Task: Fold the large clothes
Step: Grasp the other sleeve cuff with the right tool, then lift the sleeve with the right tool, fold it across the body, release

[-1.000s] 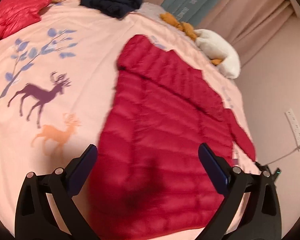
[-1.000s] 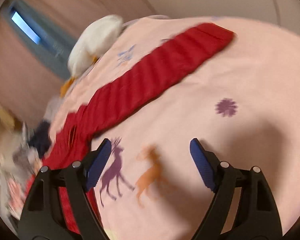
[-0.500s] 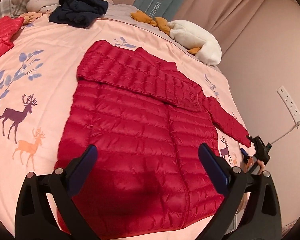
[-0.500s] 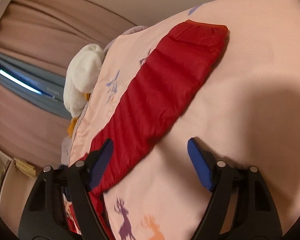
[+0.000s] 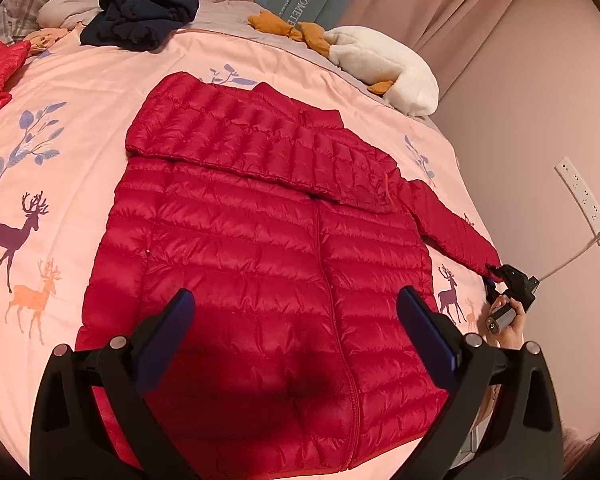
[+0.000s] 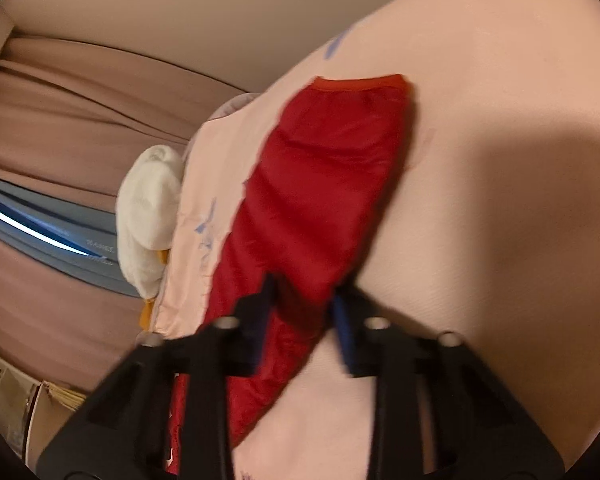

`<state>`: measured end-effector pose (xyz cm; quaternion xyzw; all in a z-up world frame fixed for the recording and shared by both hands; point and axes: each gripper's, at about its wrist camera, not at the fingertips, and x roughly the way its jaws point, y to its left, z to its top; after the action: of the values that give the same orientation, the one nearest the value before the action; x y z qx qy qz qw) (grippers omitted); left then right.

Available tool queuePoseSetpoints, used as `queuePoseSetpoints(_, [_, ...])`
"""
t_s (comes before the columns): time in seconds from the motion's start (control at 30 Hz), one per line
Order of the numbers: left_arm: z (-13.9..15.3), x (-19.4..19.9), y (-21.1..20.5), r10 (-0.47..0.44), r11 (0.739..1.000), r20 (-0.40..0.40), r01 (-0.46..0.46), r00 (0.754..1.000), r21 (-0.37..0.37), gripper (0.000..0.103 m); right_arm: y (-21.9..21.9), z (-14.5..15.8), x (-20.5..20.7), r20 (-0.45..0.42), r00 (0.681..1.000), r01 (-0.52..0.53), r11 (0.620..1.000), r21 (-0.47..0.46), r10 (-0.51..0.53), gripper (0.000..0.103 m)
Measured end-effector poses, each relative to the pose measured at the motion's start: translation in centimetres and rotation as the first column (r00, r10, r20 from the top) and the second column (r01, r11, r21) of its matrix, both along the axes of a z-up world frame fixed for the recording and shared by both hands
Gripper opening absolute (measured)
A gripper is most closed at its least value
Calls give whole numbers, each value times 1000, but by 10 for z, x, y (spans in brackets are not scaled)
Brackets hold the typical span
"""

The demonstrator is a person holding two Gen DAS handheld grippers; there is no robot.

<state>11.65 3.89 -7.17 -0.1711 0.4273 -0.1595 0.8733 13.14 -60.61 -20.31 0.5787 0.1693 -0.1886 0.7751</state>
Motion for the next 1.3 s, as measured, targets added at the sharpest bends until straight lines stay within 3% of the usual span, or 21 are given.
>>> queuePoseSetpoints(0.23, [-4, -2, -1, 0, 1000, -14, 0, 1000, -12, 101, 6, 13, 4, -29, 999, -23, 998, -57, 21, 5])
queuePoseSetpoints(0.3, [-7, -3, -1, 3, 1000, -23, -4, 1000, -9, 101, 16, 30, 1, 1, 999, -45, 990, -134, 45, 5])
queuePoseSetpoints(0.4, [-11, -2, 1, 6, 1000, -38, -7, 999, -19, 101, 45, 70, 7, 7, 992, -119, 944, -309, 128, 5])
queuePoseSetpoints(0.53, [-18, 0, 1, -1, 998, -65, -4, 998, -66, 101, 106, 127, 20, 2, 959, -239, 814, -529, 283, 5])
queuePoseSetpoints(0.63, [-20, 0, 2, -12, 994, -77, 3, 997, -111, 101, 166, 160, 34, -43, 914, -326, 669, -667, 403, 5])
queuePoseSetpoints(0.67, [-20, -1, 2, -17, 992, -77, 7, 997, -128, 101, 195, 169, 40, -75, 890, -363, 599, -714, 451, 5])
queuePoseSetpoints(0.73, [-19, -1, 3, -21, 989, -75, 9, 997, -145, 101, 236, 175, 47, -127, 852, -411, 499, -763, 509, 5])
queuePoseSetpoints(0.8, [-18, -2, 4, -25, 986, -73, 12, 997, -166, 101, 282, 172, 54, -184, 798, -468, 398, -789, 574, 6])
queuePoseSetpoints(0.87, [-18, 0, 5, -31, 981, -70, 17, 997, -193, 101, 323, 161, 63, -246, 742, -528, 318, -788, 624, 7])
queuePoseSetpoints(0.97, [-19, 7, 8, -27, 975, -69, 11, 997, -224, 101, 368, 139, 70, -336, 683, -582, 206, -787, 648, 12])
queuePoseSetpoints(1.03, [-21, 14, 11, -29, 965, -78, 8, 997, -262, 101, 398, 115, 72, -415, 624, -637, 122, -761, 662, 16])
queuePoseSetpoints(1.07, [-23, 19, 11, -38, 957, -81, 13, 996, -291, 101, 406, 108, 62, -438, 602, -653, 96, -751, 668, 20])
queuePoseSetpoints(1.13, [-27, 28, 11, -44, 946, -88, 13, 995, -322, 101, 423, 87, 62, -507, 553, -703, 44, -710, 661, 51])
queuePoseSetpoints(1.23, [-36, 43, 7, -71, 922, -100, 27, 992, -386, 101, 422, 76, 43, -525, 539, -719, 36, -694, 659, 54])
queuePoseSetpoints(1.3, [-43, 54, 5, -91, 898, -111, 33, 990, -438, 101, 414, 82, 34, -511, 571, -703, 60, -709, 642, 57])
